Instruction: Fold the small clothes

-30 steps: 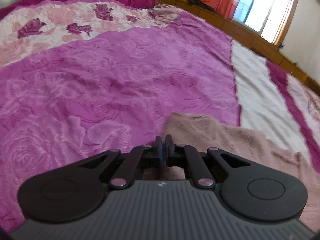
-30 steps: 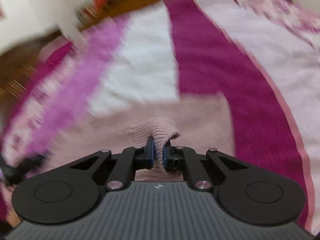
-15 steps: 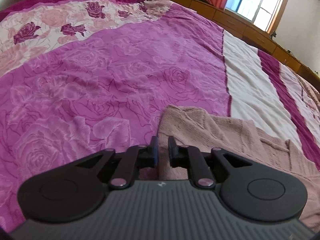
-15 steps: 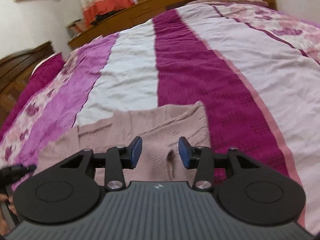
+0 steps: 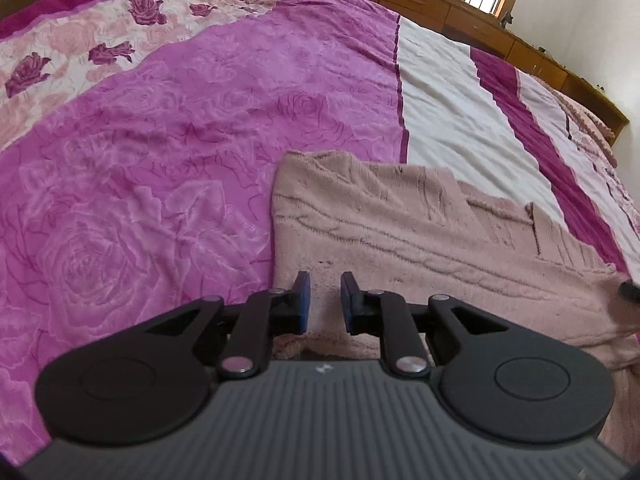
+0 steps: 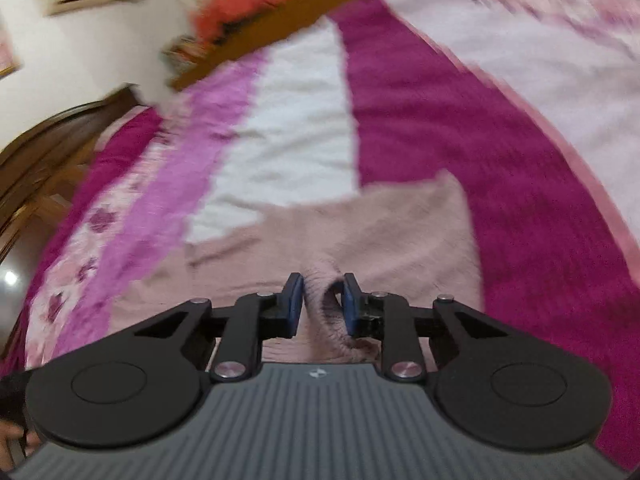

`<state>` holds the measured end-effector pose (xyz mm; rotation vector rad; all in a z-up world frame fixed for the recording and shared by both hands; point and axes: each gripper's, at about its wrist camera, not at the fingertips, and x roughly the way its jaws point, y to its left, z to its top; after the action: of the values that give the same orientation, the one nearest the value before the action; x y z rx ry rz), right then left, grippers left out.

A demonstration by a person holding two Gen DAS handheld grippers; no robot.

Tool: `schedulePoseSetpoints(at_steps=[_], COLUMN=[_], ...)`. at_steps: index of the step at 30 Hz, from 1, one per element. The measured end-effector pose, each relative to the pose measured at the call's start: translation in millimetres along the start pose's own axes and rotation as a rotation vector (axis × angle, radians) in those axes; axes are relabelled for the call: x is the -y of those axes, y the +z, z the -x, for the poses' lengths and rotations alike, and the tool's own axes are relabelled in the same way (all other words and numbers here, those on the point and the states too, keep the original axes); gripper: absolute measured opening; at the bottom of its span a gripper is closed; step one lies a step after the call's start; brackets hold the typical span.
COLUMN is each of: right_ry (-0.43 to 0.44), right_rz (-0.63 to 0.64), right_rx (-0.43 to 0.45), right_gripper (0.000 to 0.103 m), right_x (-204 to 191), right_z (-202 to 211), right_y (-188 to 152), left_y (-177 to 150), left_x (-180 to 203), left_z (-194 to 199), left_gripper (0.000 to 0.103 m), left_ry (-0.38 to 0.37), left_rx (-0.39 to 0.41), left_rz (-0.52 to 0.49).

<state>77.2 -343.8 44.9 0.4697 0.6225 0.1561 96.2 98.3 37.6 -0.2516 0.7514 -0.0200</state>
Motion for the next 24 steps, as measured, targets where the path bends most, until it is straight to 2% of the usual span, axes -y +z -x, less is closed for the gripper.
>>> schedulePoseSetpoints(at_steps=[2, 4, 6, 7, 10, 13, 16, 19, 21, 24], right_ry=[-0.072, -0.223, -0.344, -0.360, -0.302, -0.233, -0.175, -0.239, -0.239, -0.219], right_rz=[0.096, 0.179, 0.218, 0.211, 0.169, 0.183, 0.188, 0.255, 0.283, 0.244], right_rx=[0.041, 0.050, 0.049, 0.050, 0.075, 0.103, 0.053, -0.028, -0.006, -0.005], right_gripper=[0.028, 0.030, 0.030, 0.030, 0.037, 0.045, 0.052, 0.053, 0.054, 0.057], right_x=[-12, -19, -20, -18, -16, -23, -33, -39, -39, -35], right_z=[5, 0, -5, -6, 1, 9, 4, -13, -19, -19], right_y=[-3, -7, -9, -9, -9, -12, -19, -35, -43, -40], left_y=[-1, -2, -3, -3, -3, -3, -4, -5, -5, -4], left_x=[1, 2, 2, 2, 3, 6, 8, 9, 8, 8], left_z=[-2, -2, -3, -3, -3, -4, -6, -8, -9, -6], left_gripper=[0.018, 0.018, 0.018, 0.018, 0.018, 0.018, 0.018, 0.018, 0.018, 0.018], left_ry=[0.007, 0.013, 0.016, 0.017, 0.020, 0.032, 0.045, 0.048, 0.047, 0.047], left_rx=[-0.001, -0.001, -0.002, -0.002, -0.003, -0.003, -0.002, -0.003, -0.003, -0.003], left_rz=[-0.007, -0.009, -0.013, -0.012, -0.014, -0.028, -0.047, -0.047, -0.048, -0.040])
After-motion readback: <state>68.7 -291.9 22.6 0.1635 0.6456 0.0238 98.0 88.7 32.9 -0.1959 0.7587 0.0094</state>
